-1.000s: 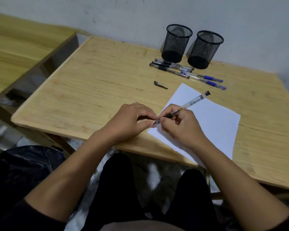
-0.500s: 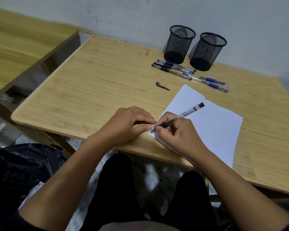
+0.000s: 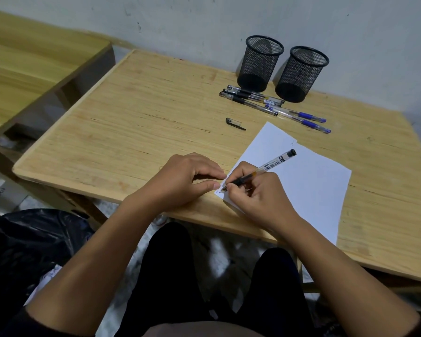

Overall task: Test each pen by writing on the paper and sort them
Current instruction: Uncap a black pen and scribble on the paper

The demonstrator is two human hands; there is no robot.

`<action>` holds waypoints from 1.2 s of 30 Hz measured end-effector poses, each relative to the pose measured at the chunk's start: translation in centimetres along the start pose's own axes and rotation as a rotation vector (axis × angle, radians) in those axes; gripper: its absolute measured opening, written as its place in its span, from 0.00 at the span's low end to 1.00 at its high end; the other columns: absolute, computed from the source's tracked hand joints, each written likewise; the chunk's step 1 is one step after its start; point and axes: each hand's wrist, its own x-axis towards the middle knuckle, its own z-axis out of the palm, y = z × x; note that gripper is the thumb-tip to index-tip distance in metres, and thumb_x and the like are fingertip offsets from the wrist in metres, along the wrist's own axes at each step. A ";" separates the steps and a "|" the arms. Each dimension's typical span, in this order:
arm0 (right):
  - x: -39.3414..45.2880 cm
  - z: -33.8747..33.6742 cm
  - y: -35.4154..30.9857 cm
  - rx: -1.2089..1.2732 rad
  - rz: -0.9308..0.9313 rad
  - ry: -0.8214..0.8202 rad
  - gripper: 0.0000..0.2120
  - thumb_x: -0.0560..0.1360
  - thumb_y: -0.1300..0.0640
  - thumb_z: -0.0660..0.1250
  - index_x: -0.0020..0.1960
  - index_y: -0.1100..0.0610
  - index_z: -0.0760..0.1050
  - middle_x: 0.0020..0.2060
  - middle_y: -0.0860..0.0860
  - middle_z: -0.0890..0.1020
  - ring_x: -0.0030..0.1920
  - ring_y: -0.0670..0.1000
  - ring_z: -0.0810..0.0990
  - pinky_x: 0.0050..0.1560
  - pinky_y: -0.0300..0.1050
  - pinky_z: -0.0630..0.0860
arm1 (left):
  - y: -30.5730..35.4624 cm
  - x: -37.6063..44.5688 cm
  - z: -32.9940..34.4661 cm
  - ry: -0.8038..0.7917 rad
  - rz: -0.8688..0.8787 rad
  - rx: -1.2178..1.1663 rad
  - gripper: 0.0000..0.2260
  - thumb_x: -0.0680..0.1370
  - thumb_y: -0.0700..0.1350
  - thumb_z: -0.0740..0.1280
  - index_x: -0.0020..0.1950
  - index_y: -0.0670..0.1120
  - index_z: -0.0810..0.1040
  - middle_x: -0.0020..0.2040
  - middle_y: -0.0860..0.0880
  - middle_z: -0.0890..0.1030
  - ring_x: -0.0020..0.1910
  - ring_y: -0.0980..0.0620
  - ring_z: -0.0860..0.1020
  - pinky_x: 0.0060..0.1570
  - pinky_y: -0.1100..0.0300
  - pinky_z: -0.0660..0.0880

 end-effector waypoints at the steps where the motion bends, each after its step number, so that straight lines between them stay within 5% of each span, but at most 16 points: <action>1: 0.0 0.0 0.0 -0.005 -0.002 0.006 0.09 0.67 0.58 0.63 0.40 0.61 0.79 0.35 0.64 0.80 0.31 0.47 0.71 0.32 0.31 0.66 | 0.0 0.0 0.0 0.002 0.000 0.002 0.12 0.70 0.51 0.68 0.52 0.52 0.82 0.48 0.60 0.79 0.54 0.64 0.73 0.53 0.78 0.64; 6: 0.2 0.0 0.2 -0.018 -0.019 0.031 0.09 0.67 0.57 0.64 0.39 0.61 0.79 0.35 0.63 0.80 0.34 0.57 0.74 0.33 0.33 0.67 | 0.1 0.1 -0.1 0.000 0.003 0.017 0.12 0.70 0.51 0.68 0.52 0.51 0.82 0.47 0.61 0.78 0.54 0.64 0.73 0.52 0.78 0.64; 24: 0.2 -0.2 0.4 -0.043 -0.038 0.048 0.07 0.69 0.57 0.64 0.39 0.60 0.78 0.34 0.61 0.80 0.35 0.55 0.76 0.34 0.36 0.68 | 0.1 0.0 -0.1 -0.013 -0.038 0.011 0.14 0.69 0.52 0.68 0.52 0.52 0.82 0.49 0.59 0.80 0.54 0.64 0.73 0.55 0.72 0.66; 32: 1.3 -1.3 -0.3 0.477 0.170 0.291 0.06 0.76 0.67 0.62 0.42 0.60 0.75 0.21 0.49 0.74 0.22 0.46 0.69 0.25 0.35 0.66 | 1.1 2.0 0.0 0.098 -0.133 -0.115 0.13 0.73 0.43 0.70 0.57 0.51 0.79 0.53 0.55 0.81 0.48 0.66 0.76 0.47 0.83 0.65; 36: 2.0 -3.0 -0.8 0.534 0.224 0.413 0.06 0.76 0.66 0.62 0.43 0.59 0.76 0.21 0.48 0.74 0.22 0.45 0.70 0.24 0.34 0.67 | 0.5 6.5 0.0 0.196 -0.126 0.031 0.16 0.74 0.44 0.68 0.62 0.51 0.75 0.58 0.51 0.78 0.53 0.57 0.75 0.52 0.75 0.65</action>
